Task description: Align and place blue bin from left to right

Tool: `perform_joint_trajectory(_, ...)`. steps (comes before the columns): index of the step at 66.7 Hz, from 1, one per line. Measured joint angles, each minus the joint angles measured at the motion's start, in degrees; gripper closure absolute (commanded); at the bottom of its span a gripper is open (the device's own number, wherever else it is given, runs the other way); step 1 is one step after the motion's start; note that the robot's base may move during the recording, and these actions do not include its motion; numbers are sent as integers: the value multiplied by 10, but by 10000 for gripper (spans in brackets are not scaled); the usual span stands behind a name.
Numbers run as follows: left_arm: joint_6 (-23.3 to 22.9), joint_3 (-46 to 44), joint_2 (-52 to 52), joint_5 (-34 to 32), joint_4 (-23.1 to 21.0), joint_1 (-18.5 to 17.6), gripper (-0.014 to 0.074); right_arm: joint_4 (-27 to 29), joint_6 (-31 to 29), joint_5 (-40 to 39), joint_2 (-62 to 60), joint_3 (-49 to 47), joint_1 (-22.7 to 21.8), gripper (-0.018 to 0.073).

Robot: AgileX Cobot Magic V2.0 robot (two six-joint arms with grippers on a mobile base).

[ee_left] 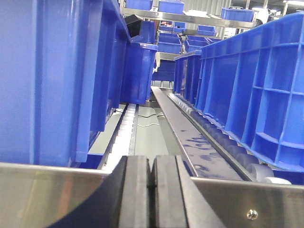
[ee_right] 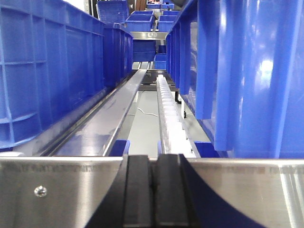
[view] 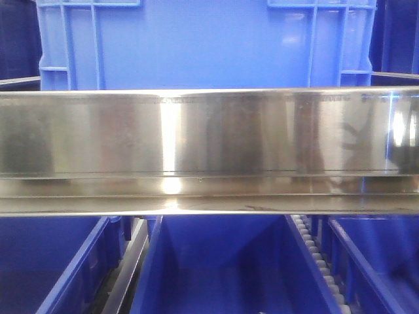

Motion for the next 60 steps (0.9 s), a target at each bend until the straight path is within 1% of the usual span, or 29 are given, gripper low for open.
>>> perform_joint_trajectory(5,0,0,0,0,0,0,707,0,0,-6,0,0,0,638)
perform_joint_trajectory(11,0,0,0,-8,0,0,707,0,0,-36,0,0,0,638)
perform_joint_trajectory(16,0,-14,-1,20,0,0,707,0,0,-47,0,-3,0,638)
perform_joint_trajectory(21,0,-50,-1,72,0,0,707,0,0,-20,0,-24,0,638)
perform_joint_trajectory(26,0,-93,-1,113,0,0,707,0,0,19,-1,-66,0,638)
perform_joint_trajectory(40,0,-221,13,190,0,0,707,0,0,112,13,-188,0,638)
perform_joint_trajectory(47,0,-267,61,225,-3,0,707,1,0,146,51,-251,0,638)
perform_joint_trajectory(60,0,-375,195,270,-11,0,707,1,0,190,154,-346,0,638)
